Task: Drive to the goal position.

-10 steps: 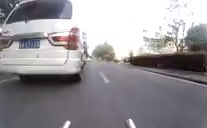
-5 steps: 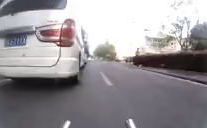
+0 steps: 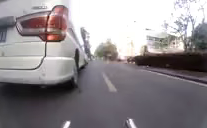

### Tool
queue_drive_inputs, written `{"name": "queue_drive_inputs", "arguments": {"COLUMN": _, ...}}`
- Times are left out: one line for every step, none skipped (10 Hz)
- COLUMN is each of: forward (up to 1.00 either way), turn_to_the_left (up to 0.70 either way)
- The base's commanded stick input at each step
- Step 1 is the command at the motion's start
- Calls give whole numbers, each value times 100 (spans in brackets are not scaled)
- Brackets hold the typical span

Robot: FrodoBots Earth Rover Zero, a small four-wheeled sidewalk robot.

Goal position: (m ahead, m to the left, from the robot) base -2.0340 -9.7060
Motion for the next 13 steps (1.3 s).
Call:
{"name": "queue_drive_inputs", "arguments": {"forward": 70, "turn_to_the_left": -14}}
{"name": "queue_drive_inputs", "arguments": {"forward": 70, "turn_to_the_left": -14}}
{"name": "queue_drive_inputs", "arguments": {"forward": 70, "turn_to_the_left": -3}}
{"name": "queue_drive_inputs", "arguments": {"forward": 70, "turn_to_the_left": 0}}
{"name": "queue_drive_inputs", "arguments": {"forward": 70, "turn_to_the_left": 0}}
{"name": "queue_drive_inputs", "arguments": {"forward": 70, "turn_to_the_left": 0}}
{"name": "queue_drive_inputs", "arguments": {"forward": 70, "turn_to_the_left": 0}}
{"name": "queue_drive_inputs", "arguments": {"forward": 70, "turn_to_the_left": 0}}
{"name": "queue_drive_inputs", "arguments": {"forward": 70, "turn_to_the_left": 0}}
{"name": "queue_drive_inputs", "arguments": {"forward": 70, "turn_to_the_left": 0}}
{"name": "queue_drive_inputs", "arguments": {"forward": 70, "turn_to_the_left": 2}}
{"name": "queue_drive_inputs", "arguments": {"forward": 70, "turn_to_the_left": 3}}
{"name": "queue_drive_inputs", "arguments": {"forward": 70, "turn_to_the_left": 3}}
